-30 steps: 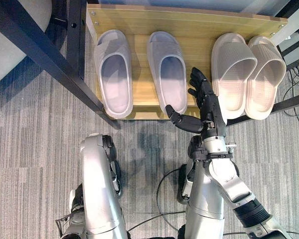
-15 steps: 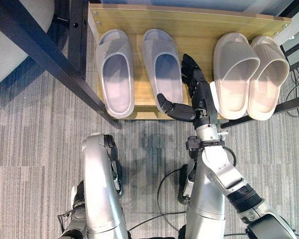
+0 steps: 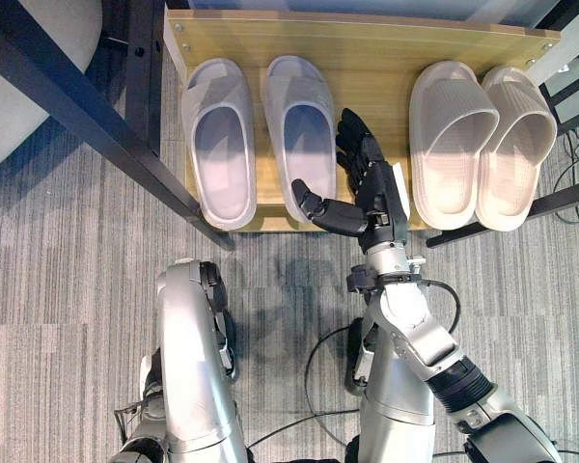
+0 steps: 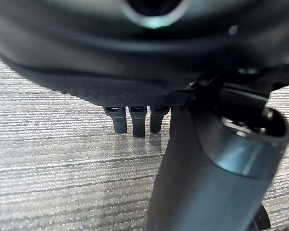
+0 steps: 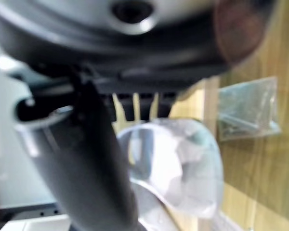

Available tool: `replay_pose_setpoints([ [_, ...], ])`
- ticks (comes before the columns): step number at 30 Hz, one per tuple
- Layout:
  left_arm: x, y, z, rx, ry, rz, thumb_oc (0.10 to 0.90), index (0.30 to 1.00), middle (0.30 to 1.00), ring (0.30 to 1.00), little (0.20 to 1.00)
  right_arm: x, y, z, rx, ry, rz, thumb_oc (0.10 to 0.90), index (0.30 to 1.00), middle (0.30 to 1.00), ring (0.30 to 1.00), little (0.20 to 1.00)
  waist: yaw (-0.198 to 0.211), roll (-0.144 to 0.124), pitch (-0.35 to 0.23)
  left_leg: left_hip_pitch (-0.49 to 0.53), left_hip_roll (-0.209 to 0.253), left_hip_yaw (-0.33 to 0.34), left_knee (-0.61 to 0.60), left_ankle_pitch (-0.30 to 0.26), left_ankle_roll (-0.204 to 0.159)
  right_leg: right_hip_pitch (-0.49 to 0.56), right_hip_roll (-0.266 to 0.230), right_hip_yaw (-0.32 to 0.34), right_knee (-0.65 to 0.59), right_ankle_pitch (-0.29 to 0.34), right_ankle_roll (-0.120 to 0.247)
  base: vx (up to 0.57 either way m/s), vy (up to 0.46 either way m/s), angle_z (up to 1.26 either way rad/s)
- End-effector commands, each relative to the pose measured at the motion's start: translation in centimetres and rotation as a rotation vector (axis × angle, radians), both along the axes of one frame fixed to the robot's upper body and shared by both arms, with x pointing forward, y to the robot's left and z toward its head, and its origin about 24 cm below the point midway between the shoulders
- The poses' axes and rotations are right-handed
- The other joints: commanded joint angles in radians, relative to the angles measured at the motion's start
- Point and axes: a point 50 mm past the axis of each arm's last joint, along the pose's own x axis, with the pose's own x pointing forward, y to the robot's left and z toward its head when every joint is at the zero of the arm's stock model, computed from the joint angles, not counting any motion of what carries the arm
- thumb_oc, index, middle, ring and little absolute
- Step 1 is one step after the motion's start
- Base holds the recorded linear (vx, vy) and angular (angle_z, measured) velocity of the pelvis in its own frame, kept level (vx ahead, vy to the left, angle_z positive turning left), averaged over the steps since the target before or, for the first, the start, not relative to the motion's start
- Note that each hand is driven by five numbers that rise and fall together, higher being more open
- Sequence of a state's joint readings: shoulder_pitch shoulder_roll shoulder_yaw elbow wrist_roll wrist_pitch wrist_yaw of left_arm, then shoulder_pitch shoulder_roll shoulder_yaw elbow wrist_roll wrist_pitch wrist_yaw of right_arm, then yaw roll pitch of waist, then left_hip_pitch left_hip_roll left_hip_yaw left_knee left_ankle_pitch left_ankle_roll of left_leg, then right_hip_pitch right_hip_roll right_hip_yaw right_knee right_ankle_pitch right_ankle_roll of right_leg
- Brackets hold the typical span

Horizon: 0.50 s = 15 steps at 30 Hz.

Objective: Arrange the slippers neatly on the shoe rack.

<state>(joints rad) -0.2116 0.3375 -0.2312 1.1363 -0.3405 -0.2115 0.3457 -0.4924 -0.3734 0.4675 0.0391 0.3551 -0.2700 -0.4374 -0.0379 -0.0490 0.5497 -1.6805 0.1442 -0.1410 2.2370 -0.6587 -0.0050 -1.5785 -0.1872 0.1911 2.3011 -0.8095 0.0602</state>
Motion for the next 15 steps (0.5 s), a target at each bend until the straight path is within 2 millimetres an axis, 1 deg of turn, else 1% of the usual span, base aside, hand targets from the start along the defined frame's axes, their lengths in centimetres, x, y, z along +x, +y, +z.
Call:
replay_pose_setpoints([
  [1, -0.8, -0.6, -0.7, 0.052, 0.045, -0.028, 0.8, 0.9, 0.9, 0.9, 0.9, -2.0, 2.5, 5.3, 0.059, -0.251, 0.173, 0.8, 0.9, 0.9, 0.9, 0.9, 0.052, 0.012, -0.03, 0.11, -0.05, -0.067, -0.058, -0.12, 0.073, 0.008, 0.025, 0.1, -0.059, 0.091, -0.156, 0.0, 0.0, 0.0],
  [7, -0.8, -0.5, -0.7, 0.055, 0.045, -0.022, 0.8, 0.9, 0.9, 0.9, 0.9, -1.9, 3.1, 5.6, 0.057, -0.263, 0.19, 0.8, 0.9, 0.9, 0.9, 0.9, 0.053, 0.015, -0.03, 0.11, -0.051, -0.065, -0.063, -0.12, 0.073, 0.008, 0.023, 0.099, -0.061, 0.091, -0.158, 0.0, 0.0, 0.0],
  [15, -0.6, -0.6, -0.6, 0.059, 0.043, -0.026, 0.8, 0.9, 0.9, 0.9, 0.9, -2.0, 4.4, 5.7, 0.054, -0.257, 0.24, 0.8, 0.9, 0.9, 0.9, 0.9, 0.056, 0.017, -0.03, 0.11, -0.05, -0.067, -0.062, -0.118, 0.071, 0.008, 0.024, 0.1, -0.059, 0.093, -0.156, 0.0, 0.0, 0.0],
])
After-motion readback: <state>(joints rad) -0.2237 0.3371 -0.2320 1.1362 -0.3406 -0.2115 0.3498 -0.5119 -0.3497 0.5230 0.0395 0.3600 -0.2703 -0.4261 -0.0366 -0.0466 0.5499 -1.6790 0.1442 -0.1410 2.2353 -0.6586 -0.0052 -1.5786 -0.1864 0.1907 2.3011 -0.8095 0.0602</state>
